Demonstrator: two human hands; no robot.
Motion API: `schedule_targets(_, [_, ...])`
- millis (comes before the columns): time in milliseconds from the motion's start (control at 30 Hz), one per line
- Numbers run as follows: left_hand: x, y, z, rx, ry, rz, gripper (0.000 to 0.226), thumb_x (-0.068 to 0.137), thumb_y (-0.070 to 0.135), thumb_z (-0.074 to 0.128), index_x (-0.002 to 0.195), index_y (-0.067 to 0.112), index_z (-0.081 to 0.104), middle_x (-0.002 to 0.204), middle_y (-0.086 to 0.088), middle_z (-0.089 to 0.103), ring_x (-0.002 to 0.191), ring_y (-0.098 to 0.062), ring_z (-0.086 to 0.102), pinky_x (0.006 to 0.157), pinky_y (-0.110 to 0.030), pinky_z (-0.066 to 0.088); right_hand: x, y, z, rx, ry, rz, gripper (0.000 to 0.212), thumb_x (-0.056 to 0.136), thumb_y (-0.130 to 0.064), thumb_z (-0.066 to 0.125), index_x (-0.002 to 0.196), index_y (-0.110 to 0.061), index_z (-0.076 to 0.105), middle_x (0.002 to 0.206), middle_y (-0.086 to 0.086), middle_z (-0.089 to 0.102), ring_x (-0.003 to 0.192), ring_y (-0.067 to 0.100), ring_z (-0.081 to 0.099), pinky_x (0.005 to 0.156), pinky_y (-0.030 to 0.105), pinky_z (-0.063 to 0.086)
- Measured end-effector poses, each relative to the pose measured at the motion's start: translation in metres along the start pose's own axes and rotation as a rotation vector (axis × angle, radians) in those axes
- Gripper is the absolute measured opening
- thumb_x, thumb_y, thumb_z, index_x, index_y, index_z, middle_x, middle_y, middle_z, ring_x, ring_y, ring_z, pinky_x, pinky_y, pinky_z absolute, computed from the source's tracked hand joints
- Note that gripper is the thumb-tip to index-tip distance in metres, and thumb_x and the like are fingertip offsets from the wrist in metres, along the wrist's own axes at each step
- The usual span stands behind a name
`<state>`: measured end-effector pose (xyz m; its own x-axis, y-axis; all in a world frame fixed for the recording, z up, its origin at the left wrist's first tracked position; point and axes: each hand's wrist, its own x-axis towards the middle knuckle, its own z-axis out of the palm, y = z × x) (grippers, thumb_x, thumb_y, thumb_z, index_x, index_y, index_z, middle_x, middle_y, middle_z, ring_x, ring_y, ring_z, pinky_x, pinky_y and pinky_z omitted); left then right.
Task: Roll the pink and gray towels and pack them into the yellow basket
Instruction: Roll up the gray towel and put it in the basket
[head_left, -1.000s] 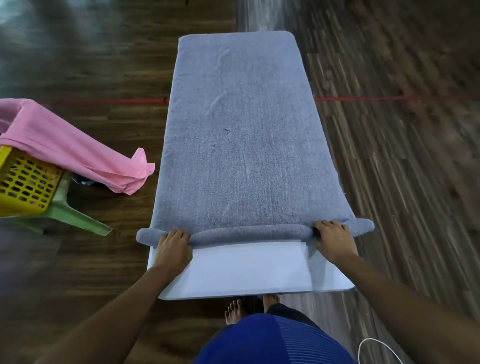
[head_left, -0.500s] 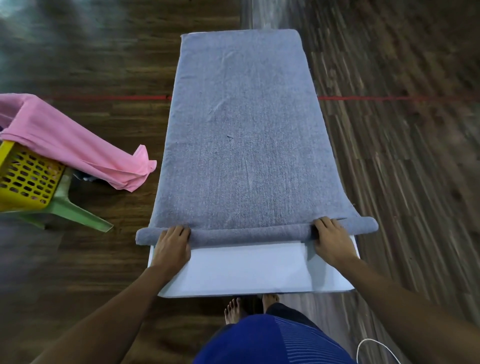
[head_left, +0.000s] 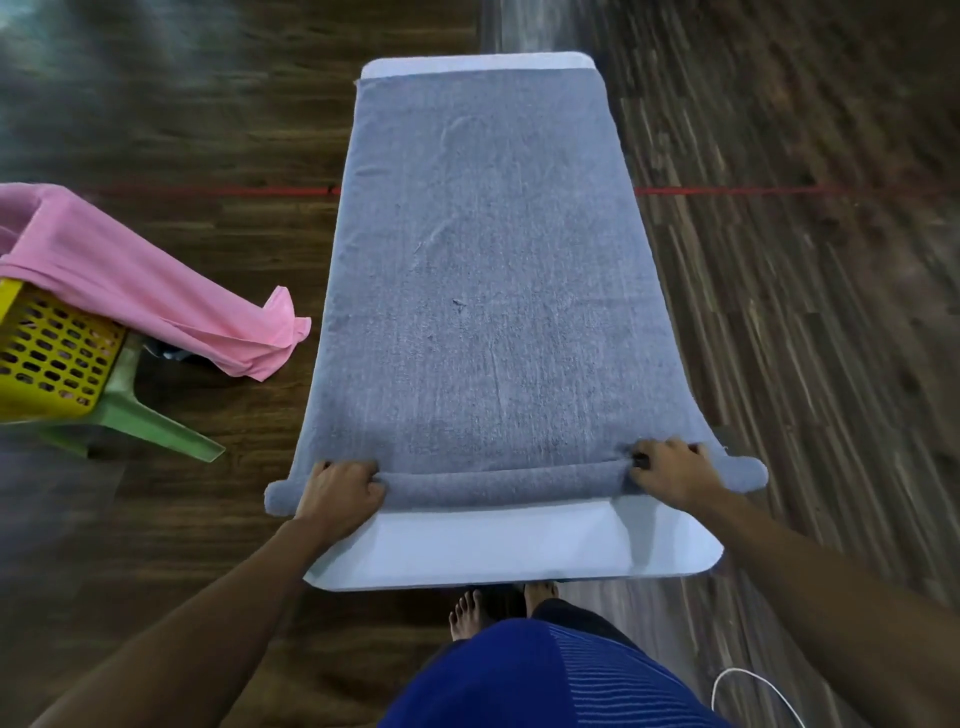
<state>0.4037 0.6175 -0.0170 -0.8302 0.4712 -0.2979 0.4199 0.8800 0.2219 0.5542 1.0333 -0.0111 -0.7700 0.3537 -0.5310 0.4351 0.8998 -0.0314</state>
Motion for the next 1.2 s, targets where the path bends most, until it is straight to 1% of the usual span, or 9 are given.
schedule_targets(133, [-0.003,-0.004,0.010,0.058,0.207,0.047,0.011,0.085,0.014,0.063,0.096,0.013,0.061,0.093,-0.005,0.059,0.088,-0.028,0.055,0.079,-0.041,0.043,-0.005,0.002,0.020,0.088,0.402,-0.137,0.012,0.077,-0.008,0.061,0.089,-0.006,0.061,0.088,0.014,0.058,0.082,0.038,0.057,0.070,0.047,0.044])
schedule_targets(233, [-0.011,0.003,0.014,-0.005,0.211,0.085,0.014,0.082,0.007,0.065,0.096,0.008,0.065,0.091,-0.008,0.064,0.084,-0.028,0.059,0.078,-0.043,0.051,-0.016,-0.005,0.031,0.114,0.379,-0.152,0.022,0.068,-0.003,0.068,0.089,-0.007,0.062,0.088,0.010,0.060,0.082,0.035,0.057,0.069,0.044,0.047])
schedule_targets(367, [-0.023,-0.003,0.021,0.064,0.110,0.114,0.050,0.067,0.009,0.076,0.115,0.005,0.064,0.112,-0.012,0.065,0.102,-0.032,0.061,0.086,-0.047,0.052,-0.028,-0.003,0.041,0.090,0.347,-0.160,0.047,0.063,-0.004,0.073,0.109,-0.011,0.061,0.105,0.007,0.064,0.096,0.032,0.059,0.080,0.045,0.049])
schedule_targets(533, [-0.011,-0.003,0.013,0.096,0.137,0.084,0.019,0.080,0.018,0.056,0.095,0.014,0.067,0.094,-0.004,0.068,0.089,-0.026,0.061,0.084,-0.042,0.048,-0.021,0.000,0.028,0.036,0.286,-0.110,0.031,0.081,-0.020,0.065,0.111,-0.016,0.063,0.109,0.005,0.067,0.103,0.030,0.057,0.089,0.043,0.039])
schedule_targets(700, [-0.001,-0.003,0.003,0.063,-0.036,-0.030,0.022,0.093,0.032,0.040,0.090,0.026,0.061,0.093,0.004,0.069,0.085,-0.014,0.059,0.099,-0.038,0.034,-0.011,0.002,0.008,0.044,0.066,-0.012,0.029,0.090,-0.040,0.048,0.114,-0.028,0.060,0.114,0.001,0.065,0.113,0.023,0.053,0.097,0.041,0.028])
schedule_targets(867, [-0.004,-0.010,0.011,0.090,0.196,0.040,0.020,0.083,0.016,0.064,0.102,0.014,0.060,0.099,-0.006,0.059,0.091,-0.027,0.055,0.087,-0.044,0.043,-0.011,0.000,0.018,0.128,0.419,-0.085,0.012,0.084,-0.013,0.063,0.095,-0.008,0.061,0.094,0.012,0.059,0.089,0.037,0.055,0.074,0.045,0.044])
schedule_targets(933, [-0.013,-0.006,0.013,0.130,0.209,0.141,0.030,0.075,0.010,0.071,0.104,0.011,0.063,0.100,-0.009,0.060,0.091,-0.030,0.056,0.084,-0.045,0.047,-0.017,-0.004,0.020,0.217,0.433,-0.098,0.012,0.082,-0.005,0.063,0.094,-0.003,0.062,0.093,0.015,0.060,0.088,0.038,0.056,0.069,0.047,0.049])
schedule_targets(1067, [-0.025,-0.003,0.021,0.101,0.093,0.121,0.056,0.067,0.017,0.076,0.120,0.007,0.061,0.115,-0.011,0.064,0.104,-0.031,0.061,0.091,-0.048,0.050,-0.023,0.001,0.036,0.137,0.317,-0.189,0.048,0.068,-0.005,0.071,0.115,-0.007,0.060,0.112,0.012,0.061,0.101,0.035,0.057,0.086,0.049,0.050])
schedule_targets(1200, [-0.022,-0.002,0.020,0.078,0.125,0.070,0.031,0.080,0.013,0.070,0.111,0.010,0.065,0.107,-0.010,0.068,0.098,-0.028,0.063,0.089,-0.045,0.051,-0.022,0.002,0.035,0.093,0.362,-0.149,0.043,0.076,-0.005,0.070,0.117,-0.015,0.062,0.114,0.007,0.065,0.105,0.033,0.059,0.090,0.048,0.047])
